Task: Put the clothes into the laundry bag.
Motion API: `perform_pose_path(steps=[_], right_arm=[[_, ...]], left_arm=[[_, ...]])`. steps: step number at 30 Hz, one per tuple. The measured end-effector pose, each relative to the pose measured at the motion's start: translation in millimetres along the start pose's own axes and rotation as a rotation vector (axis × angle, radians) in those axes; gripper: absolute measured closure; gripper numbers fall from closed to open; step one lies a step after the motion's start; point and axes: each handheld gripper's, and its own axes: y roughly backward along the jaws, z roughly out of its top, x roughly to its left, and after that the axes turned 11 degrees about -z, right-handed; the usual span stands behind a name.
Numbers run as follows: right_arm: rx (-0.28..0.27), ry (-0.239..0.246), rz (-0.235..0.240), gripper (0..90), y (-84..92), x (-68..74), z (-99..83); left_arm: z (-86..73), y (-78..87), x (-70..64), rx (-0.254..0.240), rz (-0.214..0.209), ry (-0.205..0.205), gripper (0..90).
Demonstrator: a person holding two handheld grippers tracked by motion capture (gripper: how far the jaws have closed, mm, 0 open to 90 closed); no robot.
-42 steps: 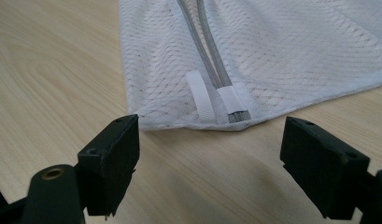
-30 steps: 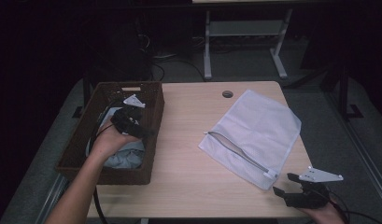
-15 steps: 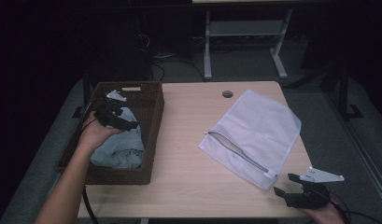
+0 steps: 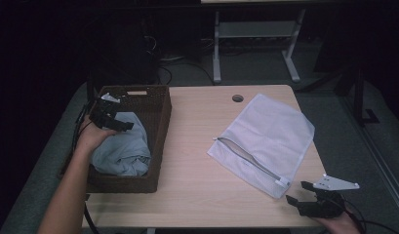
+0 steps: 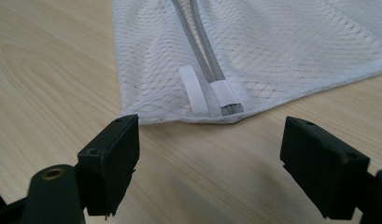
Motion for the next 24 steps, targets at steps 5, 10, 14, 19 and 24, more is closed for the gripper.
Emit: perform_pose_path(steps=[5, 10, 14, 19, 24], right_arm=[[0.002, -0.001, 0.001, 18.8, -0.3, -0.1, 0.1], [0.001, 0.002, 0.001, 18.9, -0.3, 0.1, 0.0], [0.005, 0.003, 0.005, 18.8, -0.6, 0.5, 0.3], [0.003, 0.007, 0.006, 18.9, -0.5, 0.8, 0.1], [0.005, 0.011, 0.013, 18.9, -0.8, 1.5, 0.2]], left_arm=[[-5.3, -11.6, 11.4, 0.021, 0.004, 0.041, 11.3], [-12.5, -22.6, 22.2, 0.037, 0.019, 0.078, 11.0], [-18.8, -33.1, 28.4, 0.081, 0.042, 0.096, 10.8], [-24.6, -40.9, 32.7, 0.111, 0.043, 0.118, 10.8], [-31.1, -49.7, 35.6, 0.146, 0.020, 0.154, 10.6]])
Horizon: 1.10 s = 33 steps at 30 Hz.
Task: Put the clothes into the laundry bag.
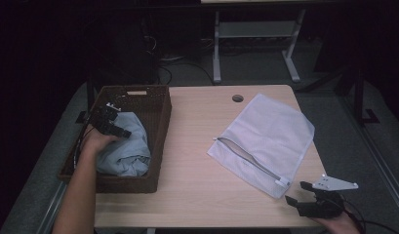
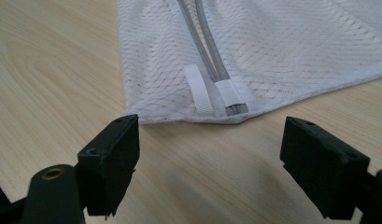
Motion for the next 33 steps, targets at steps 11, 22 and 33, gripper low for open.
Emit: perform_pose_path(steps=[11, 22, 33], right_arm=[[0.004, 0.009, 0.009, 19.2, -0.5, 1.1, 0.1], [0.005, 0.013, 0.013, 19.5, -1.0, 2.3, 0.6], [0.008, 0.008, 0.010, 19.9, -0.6, 2.0, 0.5]], left_arm=[[-4.4, -10.8, 3.2, 0.022, -0.018, 0.044, 11.0], [-3.0, -7.0, -5.8, 0.029, -0.029, 0.002, 37.4], [-3.1, -3.6, -10.3, 0.028, -0.030, -0.003, 62.8]])
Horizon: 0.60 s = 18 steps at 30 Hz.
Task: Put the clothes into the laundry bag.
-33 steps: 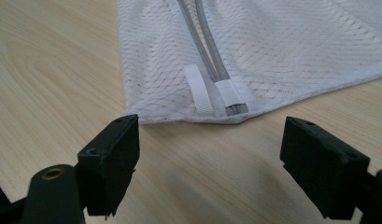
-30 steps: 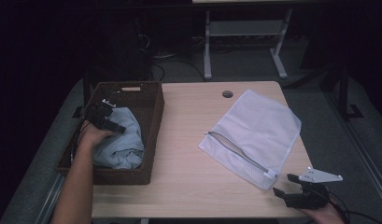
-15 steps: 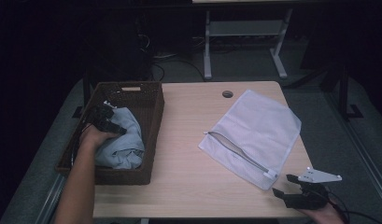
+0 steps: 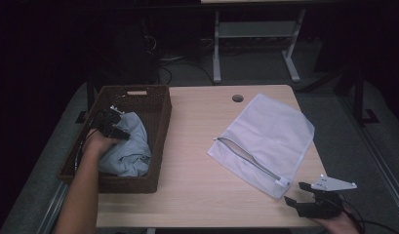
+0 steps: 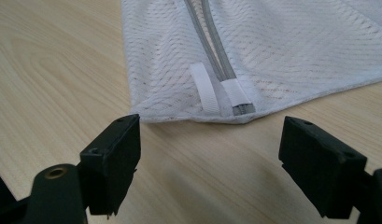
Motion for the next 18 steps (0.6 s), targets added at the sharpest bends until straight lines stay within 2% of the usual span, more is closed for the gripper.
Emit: perform_pose_path(steps=[1, 3, 6, 9, 10, 13, 16, 18], right_arm=[[-0.001, 0.001, -0.001, 19.9, 0.2, -0.3, -0.2], [-0.003, -0.002, -0.004, 19.9, 0.7, -0.8, -0.7], [-0.003, -0.007, -0.004, 19.9, 1.1, -2.0, -1.2], [-0.002, -0.007, -0.003, 19.9, 0.9, -1.9, -1.1], [0.000, -0.004, -0.003, 19.9, 1.0, -1.6, -1.1], [0.003, -0.002, 0.001, 19.9, 0.6, -0.4, -1.0], [0.006, 0.003, 0.003, 19.9, 0.3, 0.0, -1.1], [0.008, 0.003, 0.005, 19.9, 0.2, 0.2, -1.1]], left_arm=[[0.0, 0.4, 0.4, 0.004, 0.010, 0.007, 60.4], [1.0, 0.6, -0.4, 0.028, 0.071, 0.025, 45.4], [1.1, 2.5, -0.7, 0.039, 0.120, 0.055, 28.8], [0.0, 4.6, 1.8, 0.033, 0.139, 0.092, 20.7], [-0.6, 4.7, 3.4, 0.032, 0.138, 0.109, 17.7], [-5.3, -0.1, 13.2, 0.028, 0.071, 0.196, 14.4], [-4.1, -1.2, 13.3, 0.038, 0.066, 0.198, 13.1], [-3.9, -0.7, 12.6, 0.040, 0.061, 0.187, 15.7]])
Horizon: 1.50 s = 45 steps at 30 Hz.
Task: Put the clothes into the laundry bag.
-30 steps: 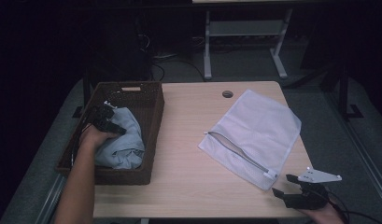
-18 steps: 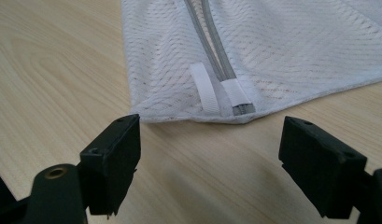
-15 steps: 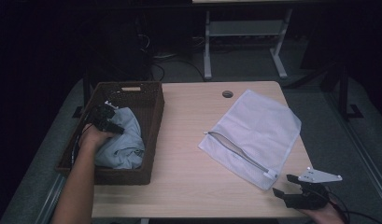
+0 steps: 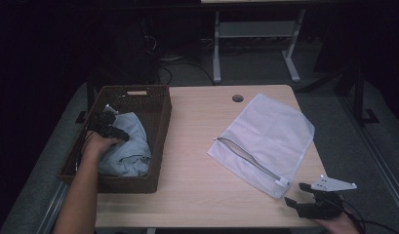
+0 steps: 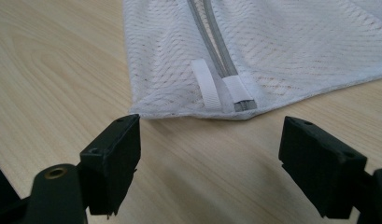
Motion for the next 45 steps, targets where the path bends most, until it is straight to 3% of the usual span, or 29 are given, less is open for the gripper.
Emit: perform_pose_path(steps=[3, 6, 7, 15, 18, 25, 28, 34, 45], right_arm=[[0.004, 0.004, 0.002, 19.9, -0.6, 0.4, 0.3], [0.007, 0.011, 0.004, 20.1, -1.2, 1.1, 0.4], [0.009, 0.013, 0.004, 20.2, -1.4, 1.2, 0.4], [0.013, 0.014, 0.006, 20.6, -1.8, 1.2, 0.4], [0.012, 0.007, 0.006, 20.6, -1.5, 0.7, 0.1], [0.013, -0.003, 0.007, 20.6, -1.9, -0.8, 0.0], [0.011, -0.007, 0.003, 20.6, -1.4, -1.0, -0.1], [0.005, -0.007, -0.002, 20.6, -0.6, -1.0, 0.0], [0.002, -0.013, -0.006, 20.6, 0.2, -1.5, -0.1]], left_arm=[[0.2, 2.8, -3.3, -0.001, -0.017, -0.036, 26.3], [0.2, 5.2, -8.7, -0.003, -0.052, -0.094, 46.0], [-0.2, 4.2, -9.7, -0.002, -0.084, -0.097, 58.0], [3.6, 7.4, -12.6, 0.016, -0.087, -0.138, 72.7], [4.9, 12.3, -12.0, 0.001, -0.105, -0.132, 73.4], [4.4, 38.2, -13.0, -0.100, -0.174, -0.125, 73.4], [3.7, 49.4, -16.3, -0.135, -0.174, -0.121, 73.3], [4.2, 69.8, -26.6, -0.199, -0.232, -0.138, 73.8], [10.8, 113.3, -48.7, -0.312, -0.267, -0.207, 73.9]])
